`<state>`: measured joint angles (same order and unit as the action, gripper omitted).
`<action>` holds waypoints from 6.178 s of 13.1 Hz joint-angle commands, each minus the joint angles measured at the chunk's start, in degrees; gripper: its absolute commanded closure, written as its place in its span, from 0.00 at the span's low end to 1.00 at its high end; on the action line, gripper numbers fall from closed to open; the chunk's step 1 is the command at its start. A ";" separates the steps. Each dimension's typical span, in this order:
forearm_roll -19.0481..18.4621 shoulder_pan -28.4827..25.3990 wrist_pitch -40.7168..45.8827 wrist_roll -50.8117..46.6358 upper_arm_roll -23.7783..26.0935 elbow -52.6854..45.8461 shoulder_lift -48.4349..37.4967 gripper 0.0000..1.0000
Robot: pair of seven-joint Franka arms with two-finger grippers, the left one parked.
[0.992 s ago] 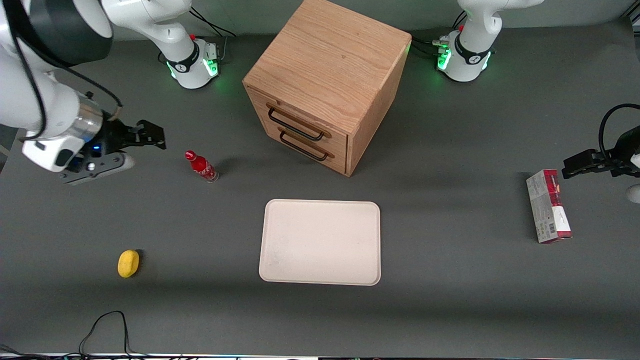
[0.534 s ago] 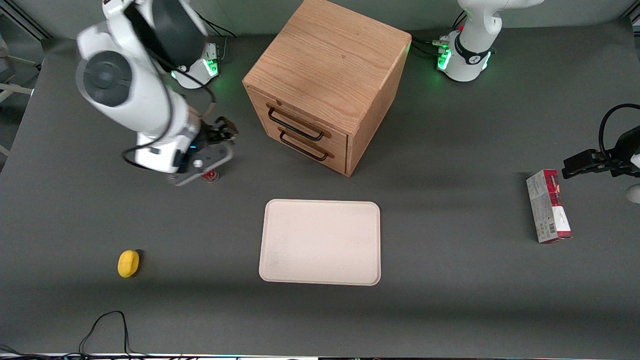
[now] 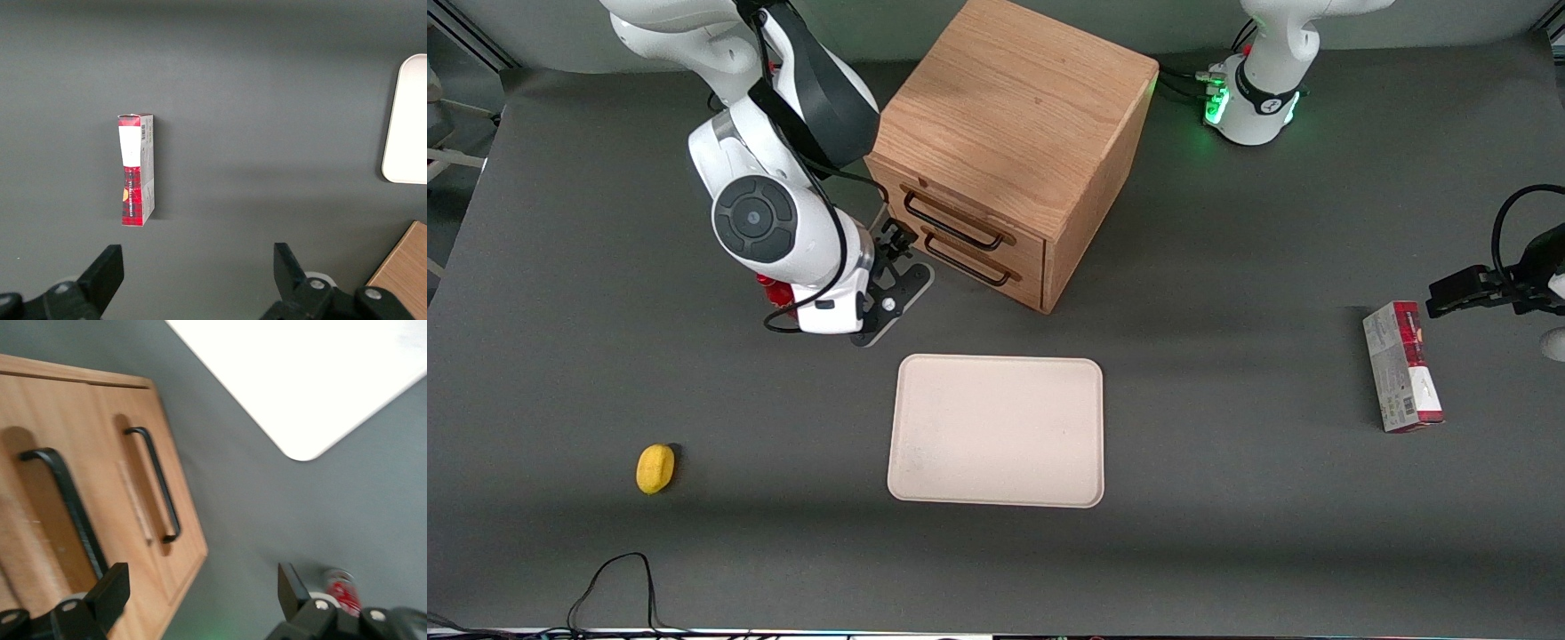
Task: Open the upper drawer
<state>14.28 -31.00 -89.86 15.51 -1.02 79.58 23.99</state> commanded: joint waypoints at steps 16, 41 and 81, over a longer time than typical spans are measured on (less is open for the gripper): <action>3.57 -6.44 -1.72 1.28 0.32 -0.04 5.02 0.03; 2.69 1.11 -2.51 5.24 -0.56 -4.87 10.73 0.00; -0.64 14.74 -4.29 9.45 -0.91 -14.38 7.59 0.00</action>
<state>15.66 -16.86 -96.80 23.68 -1.92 63.98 35.51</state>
